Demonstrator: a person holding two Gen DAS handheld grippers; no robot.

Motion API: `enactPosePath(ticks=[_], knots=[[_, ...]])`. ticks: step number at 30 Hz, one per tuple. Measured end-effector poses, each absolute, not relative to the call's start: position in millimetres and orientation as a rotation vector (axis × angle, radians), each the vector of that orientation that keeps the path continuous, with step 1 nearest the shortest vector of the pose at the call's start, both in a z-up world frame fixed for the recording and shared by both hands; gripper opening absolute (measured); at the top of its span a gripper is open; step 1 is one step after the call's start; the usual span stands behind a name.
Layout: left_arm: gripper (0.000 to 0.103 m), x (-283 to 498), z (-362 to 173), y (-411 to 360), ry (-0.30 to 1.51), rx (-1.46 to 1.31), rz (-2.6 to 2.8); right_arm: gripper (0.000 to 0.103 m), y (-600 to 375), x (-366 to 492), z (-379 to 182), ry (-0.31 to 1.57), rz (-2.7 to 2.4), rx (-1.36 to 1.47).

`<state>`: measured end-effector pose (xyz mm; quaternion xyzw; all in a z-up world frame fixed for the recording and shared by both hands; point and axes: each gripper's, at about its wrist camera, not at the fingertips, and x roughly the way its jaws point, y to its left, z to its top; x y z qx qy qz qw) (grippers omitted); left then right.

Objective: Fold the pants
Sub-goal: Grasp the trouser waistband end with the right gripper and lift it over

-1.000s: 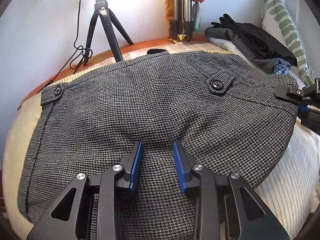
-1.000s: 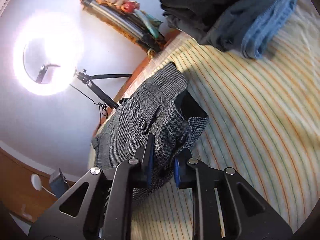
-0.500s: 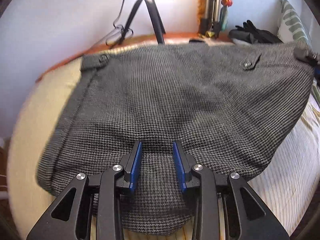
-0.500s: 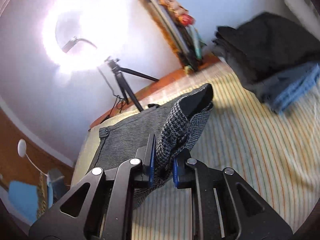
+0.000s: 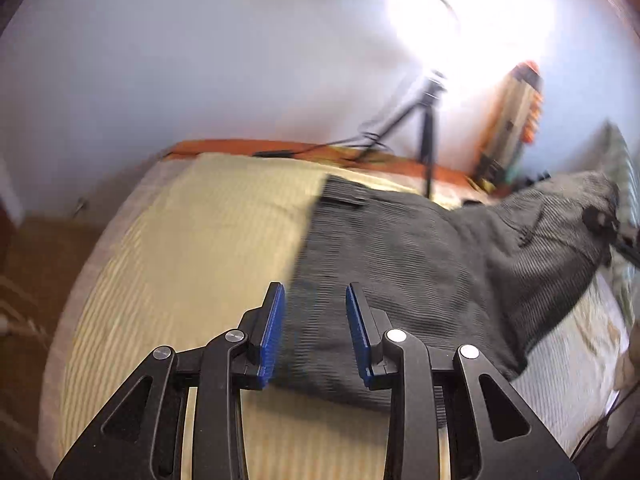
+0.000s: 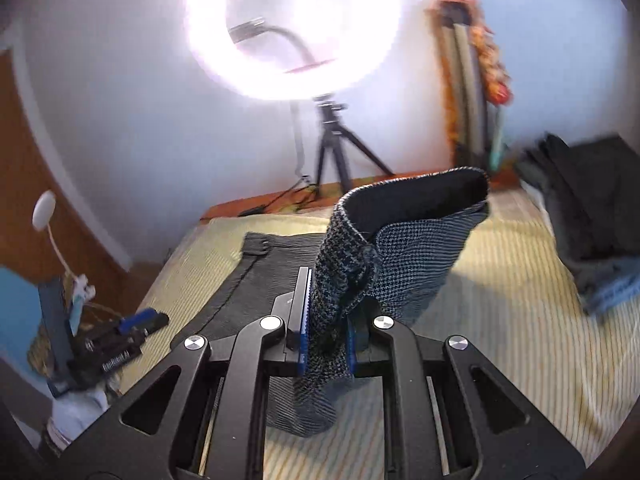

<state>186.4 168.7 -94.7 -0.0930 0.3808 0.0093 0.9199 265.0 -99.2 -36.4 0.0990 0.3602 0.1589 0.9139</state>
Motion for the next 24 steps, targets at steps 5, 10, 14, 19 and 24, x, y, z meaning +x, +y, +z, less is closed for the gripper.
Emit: enactPosePath(ticks=[5, 10, 14, 19, 24], knots=[[0.030, 187, -104, 201, 0.785, -0.281, 0.076, 0.015, -41, 271, -34, 0.757, 0.408, 0.075], [0.030, 178, -101, 225, 0.743, -0.320, 0.127, 0.015, 23, 271, -46, 0.787, 0.498, -0.052], [0.030, 165, -99, 248, 0.712, -0.368, 0.162, 0.014, 78, 273, -73, 0.848, 0.574, -0.154], [0.030, 157, -99, 263, 0.696, -0.387, 0.207, 0.014, 129, 274, -121, 0.936, 0.634, -0.286], [0.030, 160, -96, 263, 0.694, -0.390, 0.204, 0.014, 137, 268, -142, 0.962, 0.673, -0.333]])
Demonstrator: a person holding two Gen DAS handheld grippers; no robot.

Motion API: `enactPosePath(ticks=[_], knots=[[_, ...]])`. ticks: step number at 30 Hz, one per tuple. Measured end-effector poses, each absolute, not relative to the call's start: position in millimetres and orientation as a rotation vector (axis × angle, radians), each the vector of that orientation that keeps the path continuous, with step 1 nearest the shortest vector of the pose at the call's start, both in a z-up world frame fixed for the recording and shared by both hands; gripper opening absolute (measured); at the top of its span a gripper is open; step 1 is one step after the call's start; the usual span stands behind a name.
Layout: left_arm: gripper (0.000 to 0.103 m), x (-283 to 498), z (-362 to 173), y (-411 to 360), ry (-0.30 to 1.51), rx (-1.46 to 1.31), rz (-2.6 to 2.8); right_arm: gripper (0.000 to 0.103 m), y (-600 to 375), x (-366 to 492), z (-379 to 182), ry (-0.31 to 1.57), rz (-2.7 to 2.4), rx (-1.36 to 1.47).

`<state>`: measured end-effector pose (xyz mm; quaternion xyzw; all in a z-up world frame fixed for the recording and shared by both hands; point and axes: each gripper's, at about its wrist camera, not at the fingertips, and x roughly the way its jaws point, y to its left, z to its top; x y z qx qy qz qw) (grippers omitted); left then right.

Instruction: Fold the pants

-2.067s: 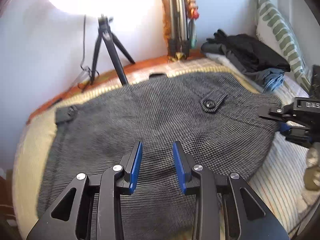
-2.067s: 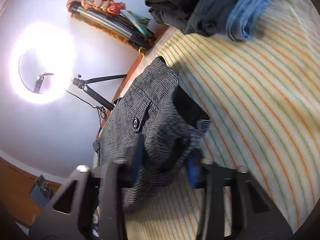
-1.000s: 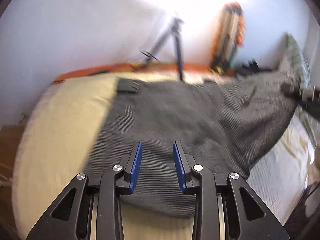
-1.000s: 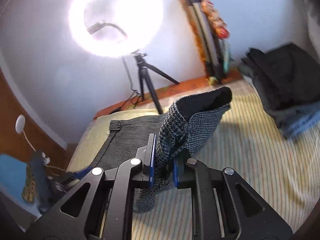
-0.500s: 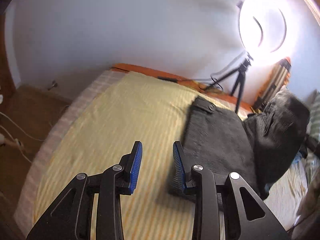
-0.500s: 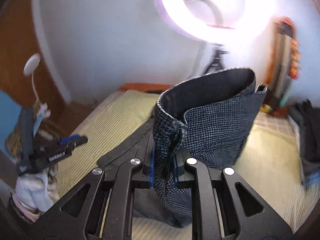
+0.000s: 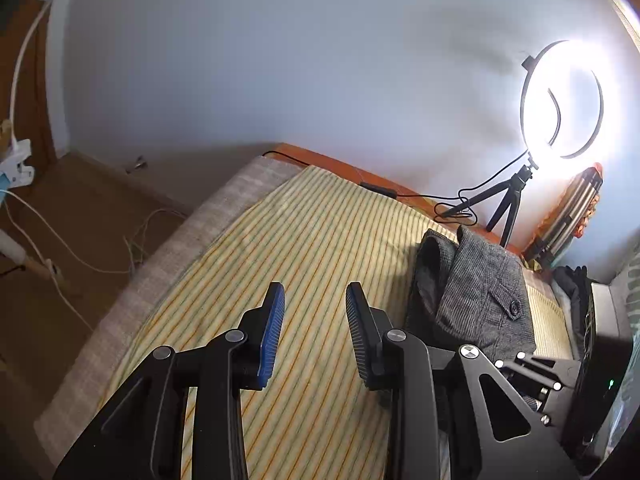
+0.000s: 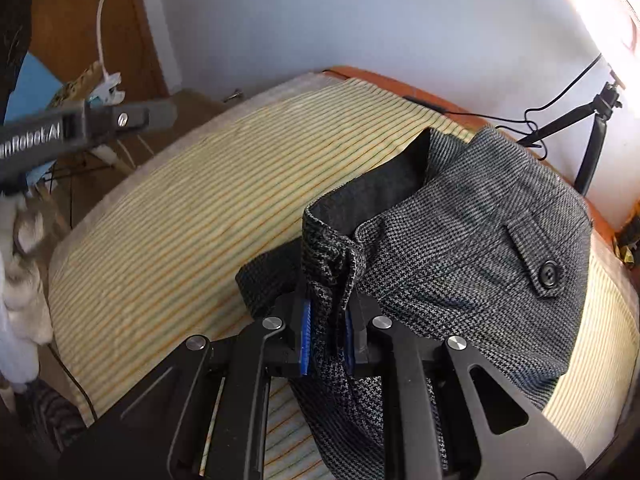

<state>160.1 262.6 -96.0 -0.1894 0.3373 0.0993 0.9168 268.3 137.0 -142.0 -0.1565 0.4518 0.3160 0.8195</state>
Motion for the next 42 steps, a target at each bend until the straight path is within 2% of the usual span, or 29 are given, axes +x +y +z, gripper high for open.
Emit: enactPosePath(ticks=[1, 5, 6, 9, 13, 19, 22, 33, 40, 42], knots=[[0.030, 162, -95, 261, 0.693, -0.386, 0.201, 0.015, 135, 267, -142, 0.963, 0.688, -0.328], [0.030, 165, -92, 252, 0.687, -0.367, 0.186, 0.039, 113, 258, -126, 0.950, 0.785, -0.221], [0.030, 165, -91, 248, 0.684, -0.360, 0.176, 0.039, 107, 255, -118, 0.936, 0.812, -0.179], [0.030, 165, -89, 237, 0.688, -0.356, 0.133, 0.040, 73, 248, -92, 0.885, 0.860, -0.047], [0.030, 169, -85, 197, 0.701, -0.289, 0.017, 0.041, 20, 260, -74, 0.835, 0.768, -0.005], [0.030, 194, -103, 135, 0.783, -0.177, -0.134, 0.041, -35, 326, -76, 0.883, 0.657, 0.062], [0.030, 209, -120, 118, 0.844, -0.089, -0.123, 0.041, -32, 356, -83, 0.917, 0.650, 0.043], [0.030, 221, -151, 130, 0.939, -0.063, -0.097, 0.041, -7, 435, -146, 1.043, 0.636, 0.024], [0.030, 221, -149, 126, 0.939, -0.065, -0.096, 0.041, -18, 437, -140, 1.029, 0.634, 0.107], [0.030, 220, -146, 131, 0.935, -0.087, -0.100, 0.046, -34, 428, -133, 1.014, 0.618, 0.147]])
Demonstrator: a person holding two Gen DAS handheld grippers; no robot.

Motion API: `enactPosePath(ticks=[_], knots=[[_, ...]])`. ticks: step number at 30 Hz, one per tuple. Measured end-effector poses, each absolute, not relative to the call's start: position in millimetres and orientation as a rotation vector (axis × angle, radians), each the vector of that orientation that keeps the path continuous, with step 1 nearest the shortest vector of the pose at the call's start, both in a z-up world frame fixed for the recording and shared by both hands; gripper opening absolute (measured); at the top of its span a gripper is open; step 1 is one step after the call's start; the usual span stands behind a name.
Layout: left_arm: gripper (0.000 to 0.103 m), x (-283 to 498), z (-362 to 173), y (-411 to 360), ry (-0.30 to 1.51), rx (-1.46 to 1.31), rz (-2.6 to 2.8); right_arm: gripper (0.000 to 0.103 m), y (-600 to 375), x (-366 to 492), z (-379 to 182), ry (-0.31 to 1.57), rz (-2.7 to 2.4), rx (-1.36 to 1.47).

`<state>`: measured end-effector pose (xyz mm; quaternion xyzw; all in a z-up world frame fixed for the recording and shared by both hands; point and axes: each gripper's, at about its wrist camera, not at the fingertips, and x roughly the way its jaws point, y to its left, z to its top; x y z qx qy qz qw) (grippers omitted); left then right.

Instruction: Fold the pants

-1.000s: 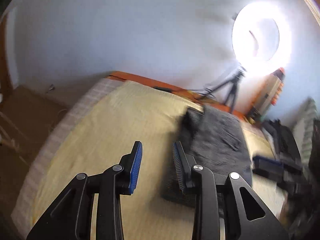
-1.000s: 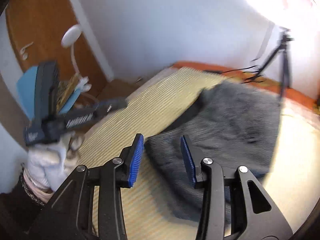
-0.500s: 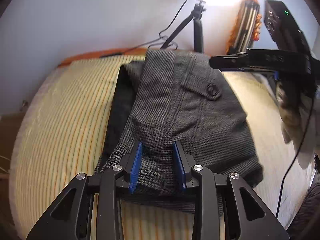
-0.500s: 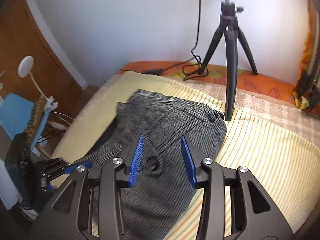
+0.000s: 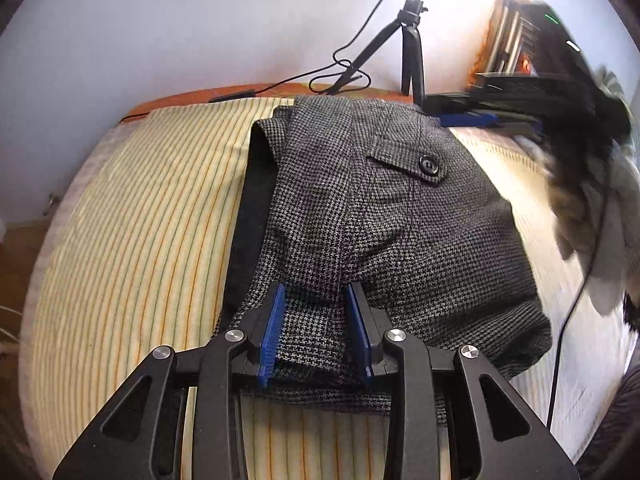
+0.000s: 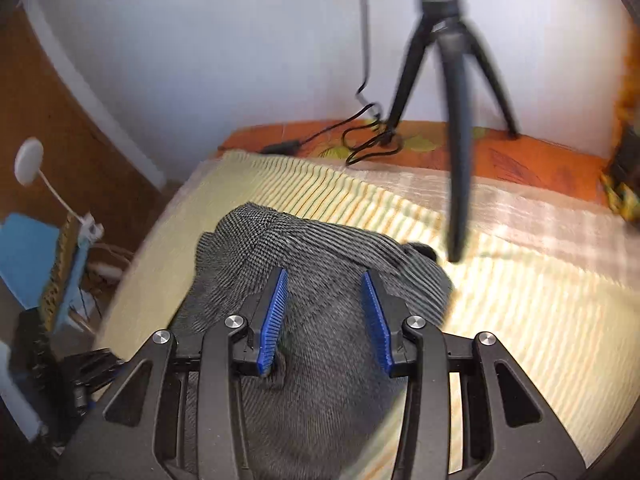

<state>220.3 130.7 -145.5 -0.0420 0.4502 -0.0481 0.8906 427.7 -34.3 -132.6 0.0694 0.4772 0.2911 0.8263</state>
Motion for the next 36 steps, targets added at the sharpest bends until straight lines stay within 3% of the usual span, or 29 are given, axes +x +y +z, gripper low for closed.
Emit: enactPosePath(ticks=[2, 3, 4, 5, 6, 20, 36], knots=[[0.030, 218, -139, 137, 0.919, -0.126, -0.102, 0.060, -55, 411, -126, 1.000, 0.599, 0.201], [0.035, 216, -134, 141, 0.905, -0.151, -0.105, 0.061, -67, 401, -124, 0.995, 0.596, 0.247], [0.043, 215, -129, 146, 0.890, -0.179, -0.113, 0.061, -78, 392, -125, 0.998, 0.597, 0.293], [0.061, 215, -126, 150, 0.885, -0.200, -0.121, 0.061, -88, 383, -128, 1.012, 0.595, 0.335], [0.072, 215, -123, 155, 0.885, -0.226, -0.134, 0.061, -97, 375, -132, 1.029, 0.594, 0.376], [0.075, 282, -159, 236, 1.119, -0.640, -0.337, 0.061, -119, 345, -153, 1.123, 0.631, 0.486], [0.075, 317, -176, 218, 1.161, -0.620, -0.483, 0.061, -86, 363, -182, 1.200, 0.669, 0.522]])
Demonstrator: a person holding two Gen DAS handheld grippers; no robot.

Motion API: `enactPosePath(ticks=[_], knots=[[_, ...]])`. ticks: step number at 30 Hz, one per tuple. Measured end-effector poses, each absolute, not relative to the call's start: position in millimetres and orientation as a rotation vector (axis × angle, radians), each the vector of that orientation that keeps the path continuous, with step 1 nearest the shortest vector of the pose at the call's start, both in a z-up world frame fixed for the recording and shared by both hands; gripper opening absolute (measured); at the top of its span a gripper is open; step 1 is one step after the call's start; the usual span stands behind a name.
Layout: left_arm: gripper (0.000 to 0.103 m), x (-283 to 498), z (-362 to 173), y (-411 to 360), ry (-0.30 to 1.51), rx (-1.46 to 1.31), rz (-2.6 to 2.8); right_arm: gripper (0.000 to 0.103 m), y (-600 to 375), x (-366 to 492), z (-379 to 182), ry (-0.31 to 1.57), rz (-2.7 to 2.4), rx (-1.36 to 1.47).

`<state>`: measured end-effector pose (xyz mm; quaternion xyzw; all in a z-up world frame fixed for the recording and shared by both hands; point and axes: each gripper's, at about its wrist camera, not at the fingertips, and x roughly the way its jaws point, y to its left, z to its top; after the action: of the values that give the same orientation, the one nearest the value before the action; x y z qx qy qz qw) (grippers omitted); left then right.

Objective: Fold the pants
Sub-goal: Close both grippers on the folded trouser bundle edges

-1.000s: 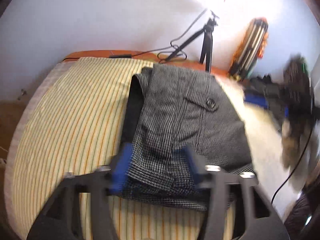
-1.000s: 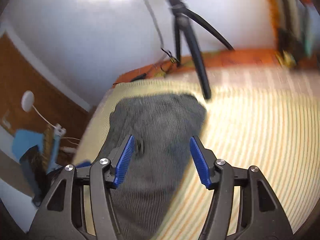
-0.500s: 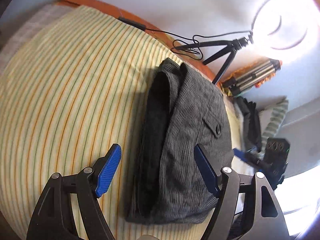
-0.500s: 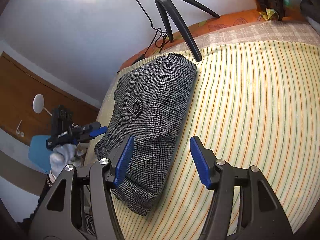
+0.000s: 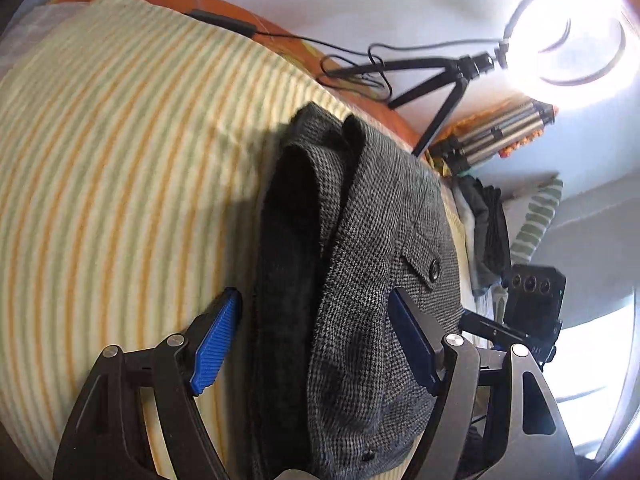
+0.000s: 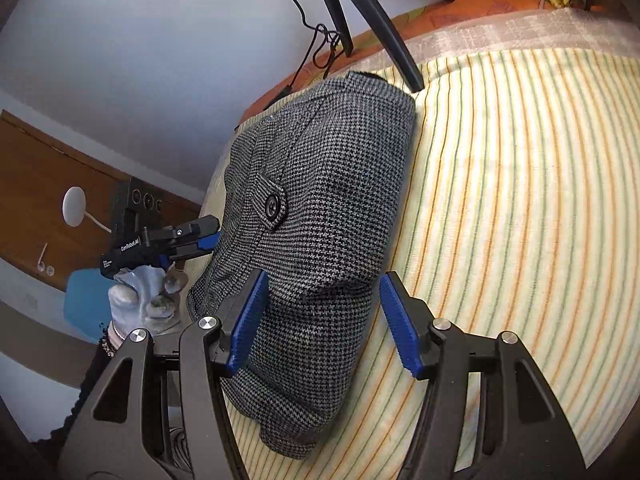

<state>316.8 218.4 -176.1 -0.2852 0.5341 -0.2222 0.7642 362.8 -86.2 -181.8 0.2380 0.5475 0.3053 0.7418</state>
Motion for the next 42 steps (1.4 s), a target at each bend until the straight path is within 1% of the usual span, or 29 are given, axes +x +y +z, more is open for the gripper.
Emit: enactPosePath(ticks=[4, 10, 13, 14, 15, 16, 17, 20, 22, 24, 25, 26, 27, 29, 35, 42], knots=[[0.075, 322, -176, 215, 1.138, -0.617, -0.502, 0.061, -81, 368, -197, 1.231, 0.674, 0.554], [0.076, 328, -180, 211, 1.091, -0.677, -0.535, 0.061, -86, 370, -207, 1.212, 0.715, 0.666], [0.075, 331, -179, 199, 1.086, -0.667, -0.561, 0.063, -83, 368, -203, 1.202, 0.737, 0.628], [0.072, 331, -177, 192, 1.087, -0.624, -0.555, 0.063, -80, 367, -201, 1.197, 0.738, 0.611], [0.066, 331, -174, 187, 1.089, -0.578, -0.550, 0.063, -77, 366, -200, 1.192, 0.741, 0.608], [0.064, 331, -172, 184, 1.089, -0.553, -0.553, 0.061, -75, 366, -200, 1.189, 0.742, 0.610], [0.061, 330, -172, 185, 1.088, -0.547, -0.554, 0.056, -74, 366, -200, 1.185, 0.742, 0.612], [0.059, 334, -179, 192, 1.101, -0.565, -0.536, 0.055, -77, 366, -203, 1.183, 0.752, 0.632], [0.059, 337, -185, 196, 1.087, -0.632, -0.533, 0.055, -78, 372, -207, 1.181, 0.742, 0.658], [0.059, 340, -185, 195, 1.075, -0.639, -0.525, 0.055, -77, 371, -206, 1.176, 0.730, 0.647], [0.053, 341, -184, 190, 1.075, -0.609, -0.507, 0.049, -74, 371, -204, 1.177, 0.725, 0.627], [0.040, 341, -182, 185, 1.080, -0.569, -0.499, 0.032, -72, 370, -202, 1.179, 0.721, 0.606], [0.036, 340, -180, 180, 1.074, -0.533, -0.497, 0.028, -67, 370, -199, 1.183, 0.722, 0.574], [0.031, 338, -174, 175, 1.055, -0.503, -0.492, 0.022, -62, 366, -189, 1.163, 0.712, 0.523], [0.027, 328, -163, 167, 1.018, -0.458, -0.471, 0.017, -50, 351, -156, 1.098, 0.697, 0.358], [0.026, 309, -140, 154, 0.964, -0.446, -0.482, 0.017, -41, 330, -114, 1.027, 0.698, 0.213]])
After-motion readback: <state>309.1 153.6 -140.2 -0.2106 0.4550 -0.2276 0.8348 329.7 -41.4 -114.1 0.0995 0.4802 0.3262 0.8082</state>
